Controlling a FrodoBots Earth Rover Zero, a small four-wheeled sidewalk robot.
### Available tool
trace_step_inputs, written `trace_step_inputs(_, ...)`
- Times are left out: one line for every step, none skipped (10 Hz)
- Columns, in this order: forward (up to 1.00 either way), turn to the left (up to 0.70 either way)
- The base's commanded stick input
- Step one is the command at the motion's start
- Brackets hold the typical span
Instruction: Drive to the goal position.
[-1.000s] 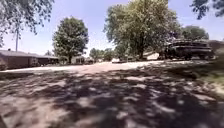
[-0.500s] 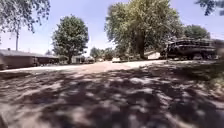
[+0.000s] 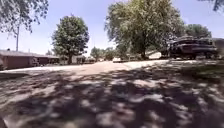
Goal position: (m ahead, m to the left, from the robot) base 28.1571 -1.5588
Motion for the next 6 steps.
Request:
trace_step_inputs(0.70,0.00)
trace_step_inputs(0.70,0.00)
trace_step_inputs(0.70,0.00)
trace_step_inputs(0.70,0.00)
trace_step_inputs(0.70,0.00)
trace_step_inputs(0.70,0.00)
